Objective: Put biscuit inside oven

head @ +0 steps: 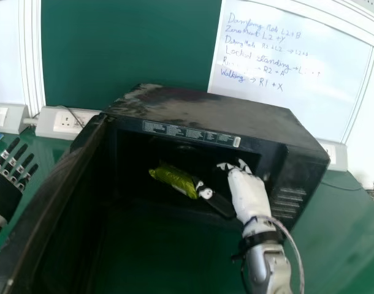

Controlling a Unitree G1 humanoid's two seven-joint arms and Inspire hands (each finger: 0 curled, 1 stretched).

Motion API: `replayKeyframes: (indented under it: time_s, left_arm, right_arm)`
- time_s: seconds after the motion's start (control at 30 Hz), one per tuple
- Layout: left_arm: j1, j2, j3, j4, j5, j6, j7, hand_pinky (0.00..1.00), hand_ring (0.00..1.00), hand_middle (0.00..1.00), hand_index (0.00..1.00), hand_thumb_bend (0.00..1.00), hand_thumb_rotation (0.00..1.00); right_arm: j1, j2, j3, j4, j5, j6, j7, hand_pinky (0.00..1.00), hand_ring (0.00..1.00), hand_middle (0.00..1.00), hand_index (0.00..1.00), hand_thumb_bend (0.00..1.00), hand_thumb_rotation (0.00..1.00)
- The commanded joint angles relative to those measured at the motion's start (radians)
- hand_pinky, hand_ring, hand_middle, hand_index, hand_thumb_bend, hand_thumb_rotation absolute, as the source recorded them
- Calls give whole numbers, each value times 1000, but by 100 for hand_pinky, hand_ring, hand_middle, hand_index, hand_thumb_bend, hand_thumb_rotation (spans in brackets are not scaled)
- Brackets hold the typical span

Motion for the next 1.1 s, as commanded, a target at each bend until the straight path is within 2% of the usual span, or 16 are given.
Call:
replayKeyframes:
  time_s: [0.0,0.17,0.5,0.67,0.9,1.07]
  left_arm:
    - [-12,12,-4,2,6,-3,-5,100,100,98,95,42,17]
    - [-13,11,-7,2,7,-2,-7,100,100,99,96,42,16]
    - [-8,4,-14,10,27,-7,-55,100,100,99,96,39,17]
    - [-7,4,-16,14,46,-5,-76,100,100,99,96,35,20]
    - [-12,2,-25,21,66,2,-91,100,100,100,97,32,23]
    - [-14,1,-29,25,54,13,-65,100,100,100,99,38,20]
  right_arm:
    - [36,22,-45,-28,53,-38,-44,63,73,76,75,80,36]
    - [102,47,-118,-51,170,-122,-92,65,73,76,75,79,35]
    - [213,115,-241,-168,391,-129,-56,71,76,76,75,78,33]
    - [266,128,-279,-185,470,-161,-57,72,75,75,74,78,30]
    - [346,185,-323,-198,591,-218,-75,76,79,77,75,80,29]
    - [386,225,-354,-180,692,-292,-84,77,80,78,75,80,27]
